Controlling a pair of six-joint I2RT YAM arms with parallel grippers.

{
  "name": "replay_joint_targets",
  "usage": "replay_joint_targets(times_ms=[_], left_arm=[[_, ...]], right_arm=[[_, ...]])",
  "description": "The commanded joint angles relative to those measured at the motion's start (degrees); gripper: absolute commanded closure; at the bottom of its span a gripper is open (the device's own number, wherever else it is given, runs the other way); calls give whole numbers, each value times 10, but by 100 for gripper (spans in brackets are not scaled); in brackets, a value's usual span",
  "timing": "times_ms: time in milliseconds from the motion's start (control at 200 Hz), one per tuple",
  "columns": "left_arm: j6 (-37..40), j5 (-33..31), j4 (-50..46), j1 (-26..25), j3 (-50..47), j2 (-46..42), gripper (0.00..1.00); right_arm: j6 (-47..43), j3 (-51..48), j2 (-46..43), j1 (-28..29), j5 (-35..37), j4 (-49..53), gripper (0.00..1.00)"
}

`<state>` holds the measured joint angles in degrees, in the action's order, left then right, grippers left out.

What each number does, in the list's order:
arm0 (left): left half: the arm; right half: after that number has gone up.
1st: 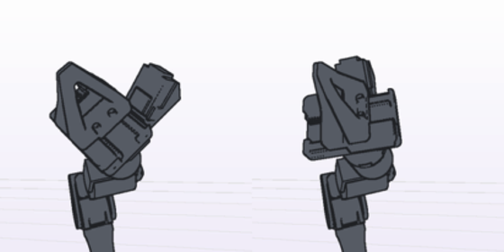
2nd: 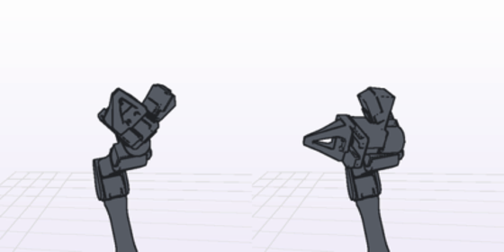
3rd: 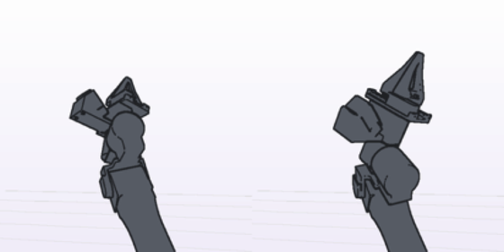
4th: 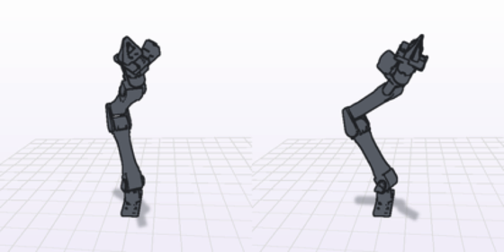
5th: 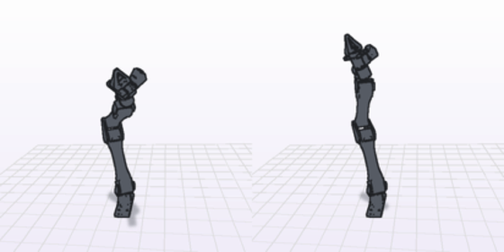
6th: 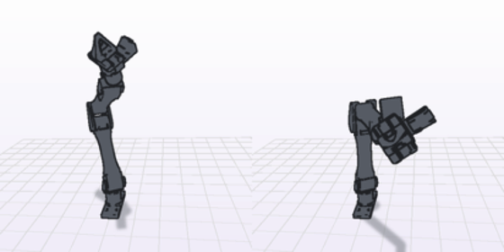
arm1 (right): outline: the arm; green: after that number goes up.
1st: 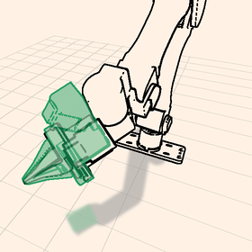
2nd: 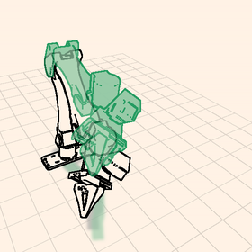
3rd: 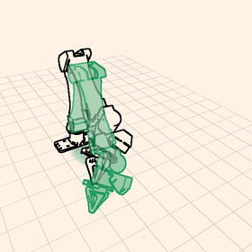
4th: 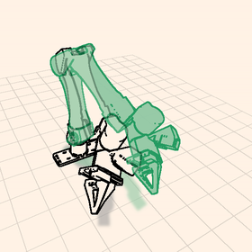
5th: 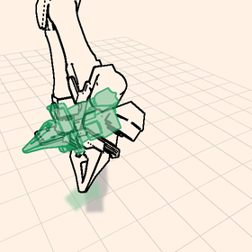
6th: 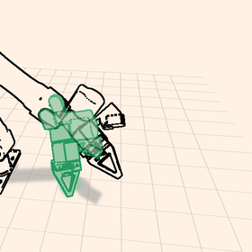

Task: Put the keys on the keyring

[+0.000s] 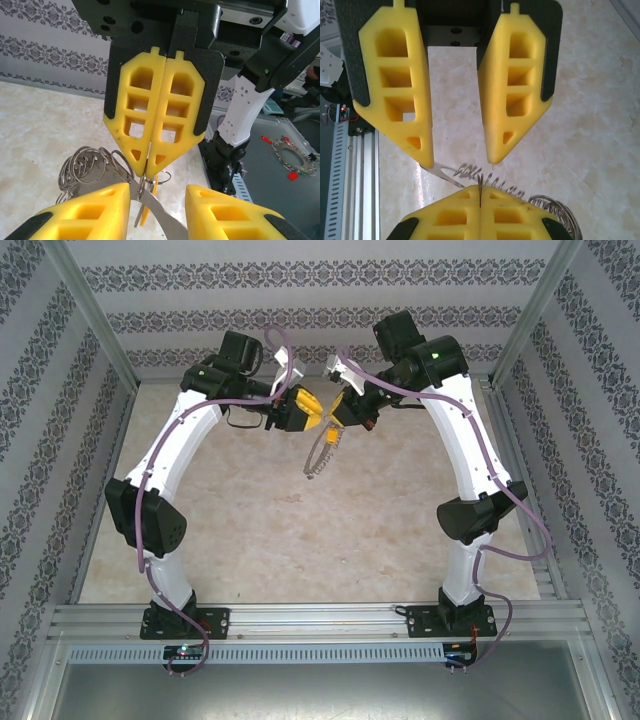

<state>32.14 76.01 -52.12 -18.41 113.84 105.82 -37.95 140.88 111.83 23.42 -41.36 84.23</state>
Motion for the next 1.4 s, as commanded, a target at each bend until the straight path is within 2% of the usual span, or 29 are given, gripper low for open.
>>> replay_joint_targets(times_ms=[0,1279,1394], left_arm=[[23,23,-22,-9,0,9,66],[-18,12,35,-28,8,22,66],[-28,13,47,-28,5,22,71]], right_arm=[[-12,16,1,6,-3,9,100],[-12,-3,2,9,-9,-9,100],[-12,-4,3,8,-9,-9,100]])
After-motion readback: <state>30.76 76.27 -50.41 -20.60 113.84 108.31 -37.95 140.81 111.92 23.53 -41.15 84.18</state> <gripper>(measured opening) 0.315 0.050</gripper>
